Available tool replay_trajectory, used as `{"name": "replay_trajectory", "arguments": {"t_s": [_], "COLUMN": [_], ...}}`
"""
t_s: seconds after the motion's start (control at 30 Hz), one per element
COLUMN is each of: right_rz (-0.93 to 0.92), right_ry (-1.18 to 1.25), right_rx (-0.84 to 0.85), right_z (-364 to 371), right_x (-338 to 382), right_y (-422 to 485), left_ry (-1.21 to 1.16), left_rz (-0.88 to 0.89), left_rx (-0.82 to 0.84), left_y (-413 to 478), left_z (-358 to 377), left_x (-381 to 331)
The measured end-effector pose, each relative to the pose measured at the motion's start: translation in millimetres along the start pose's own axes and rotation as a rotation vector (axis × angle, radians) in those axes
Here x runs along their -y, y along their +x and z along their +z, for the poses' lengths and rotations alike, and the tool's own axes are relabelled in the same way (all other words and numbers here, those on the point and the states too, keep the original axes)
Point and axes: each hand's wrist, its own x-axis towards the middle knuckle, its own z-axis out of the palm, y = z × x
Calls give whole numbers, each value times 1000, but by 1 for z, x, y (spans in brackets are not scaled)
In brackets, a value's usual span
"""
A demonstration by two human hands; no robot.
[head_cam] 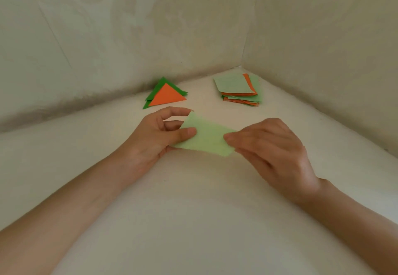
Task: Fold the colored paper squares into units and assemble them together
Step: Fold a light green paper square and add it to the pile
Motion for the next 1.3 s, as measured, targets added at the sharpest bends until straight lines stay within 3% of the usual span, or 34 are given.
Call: {"name": "replay_trajectory", "arguments": {"t_s": [0.17, 0.37, 0.8, 1.3], "right_rz": [681, 1023, 891, 880], "right_ry": [435, 882, 768, 690], "right_rx": [93, 62, 121, 137], "right_z": [0, 0, -1, 1], "right_x": [6, 9, 16, 14], "right_y": [6, 15, 17, 15], "left_ry": [47, 94, 364, 356], "left_rz": [93, 113, 233, 277], "left_rx": [-38, 51, 150, 121], "left_y": [-1, -5, -12, -11], "left_z": [3, 10, 14, 16], "left_x": [0, 2, 5, 7]}}
